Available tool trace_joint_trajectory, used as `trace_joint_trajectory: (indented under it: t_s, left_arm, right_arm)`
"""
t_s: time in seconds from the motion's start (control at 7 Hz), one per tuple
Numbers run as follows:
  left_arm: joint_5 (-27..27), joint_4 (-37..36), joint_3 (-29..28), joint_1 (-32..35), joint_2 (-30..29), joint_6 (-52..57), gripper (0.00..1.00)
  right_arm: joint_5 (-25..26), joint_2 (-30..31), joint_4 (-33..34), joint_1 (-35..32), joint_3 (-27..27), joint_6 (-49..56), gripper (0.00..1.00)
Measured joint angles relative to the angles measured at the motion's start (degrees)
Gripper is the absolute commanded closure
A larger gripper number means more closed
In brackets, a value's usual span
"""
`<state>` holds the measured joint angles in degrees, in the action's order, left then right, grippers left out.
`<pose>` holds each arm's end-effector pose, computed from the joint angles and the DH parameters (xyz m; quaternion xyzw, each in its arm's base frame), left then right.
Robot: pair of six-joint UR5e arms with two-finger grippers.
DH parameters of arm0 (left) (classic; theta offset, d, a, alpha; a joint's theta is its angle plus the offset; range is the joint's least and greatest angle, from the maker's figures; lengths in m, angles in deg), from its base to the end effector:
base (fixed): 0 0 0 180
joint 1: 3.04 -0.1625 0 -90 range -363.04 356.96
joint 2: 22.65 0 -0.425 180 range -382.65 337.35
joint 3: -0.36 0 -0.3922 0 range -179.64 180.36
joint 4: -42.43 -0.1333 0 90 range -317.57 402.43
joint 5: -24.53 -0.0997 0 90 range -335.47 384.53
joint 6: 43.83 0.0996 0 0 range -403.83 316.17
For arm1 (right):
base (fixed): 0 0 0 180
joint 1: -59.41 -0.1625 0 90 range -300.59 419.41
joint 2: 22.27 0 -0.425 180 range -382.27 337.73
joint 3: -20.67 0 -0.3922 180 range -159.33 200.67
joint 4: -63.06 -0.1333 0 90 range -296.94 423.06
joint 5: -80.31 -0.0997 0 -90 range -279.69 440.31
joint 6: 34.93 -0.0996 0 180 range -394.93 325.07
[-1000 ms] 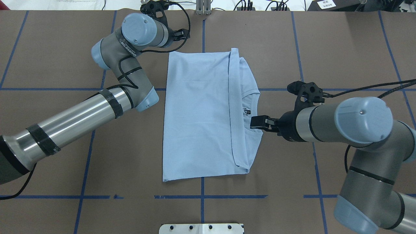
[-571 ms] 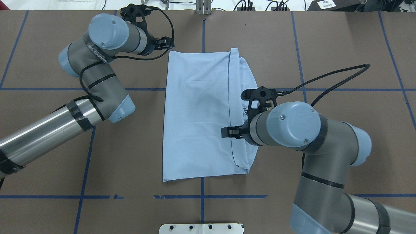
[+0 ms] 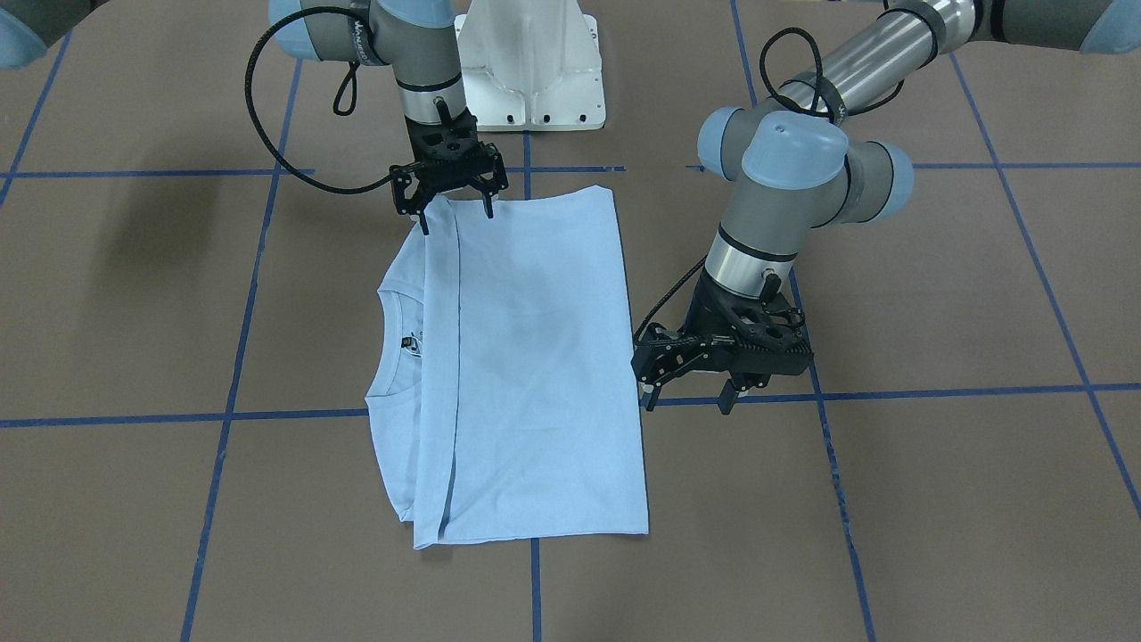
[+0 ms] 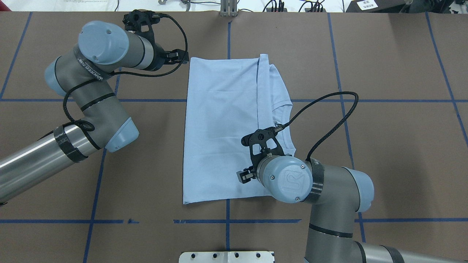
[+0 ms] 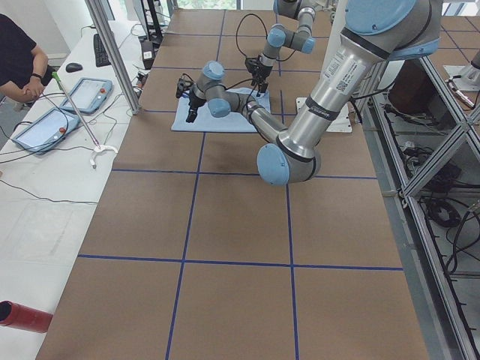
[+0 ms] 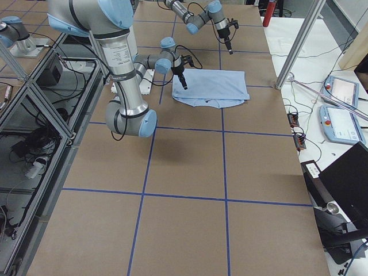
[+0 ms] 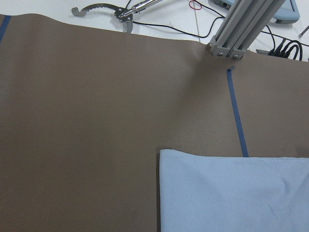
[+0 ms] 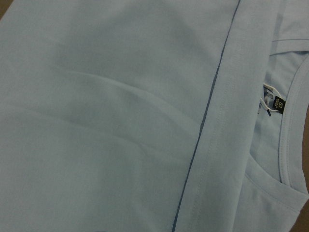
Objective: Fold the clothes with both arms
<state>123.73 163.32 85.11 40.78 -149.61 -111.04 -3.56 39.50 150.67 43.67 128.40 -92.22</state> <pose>0.4399 -0.5848 0.2527 0.2271 0.4704 -0.1145 0.8450 -0.5519 -0.3051 0.2463 0.2123 -0.3529 -0.1128 0.9043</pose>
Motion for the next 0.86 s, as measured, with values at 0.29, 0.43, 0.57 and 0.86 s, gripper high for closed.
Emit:
trace_joint_trajectory:
  t_s: [0.29, 0.43, 0.57, 0.86]
  left_arm:
    - [-0.1, 0.0, 0.0, -0.6, 0.0, -0.5, 0.0]
    - [-0.2, 0.2, 0.0, -1.0, 0.1, -0.7, 0.0]
    - [-0.2, 0.3, -0.1, -1.3, 0.1, -0.8, 0.0]
    - [-0.2, 0.4, -0.1, -1.4, 0.1, -0.9, 0.0]
  right_arm:
    - [1.8, 0.2, -0.3, 1.4, -0.8, 7.4, 0.27]
    - [2.1, 0.4, -0.3, 1.6, -1.2, 9.0, 0.34]
    - [2.1, 0.5, -0.2, 1.7, -1.6, 10.2, 0.42]
    - [1.8, 0.6, 0.0, 1.8, -1.7, 12.4, 0.57]
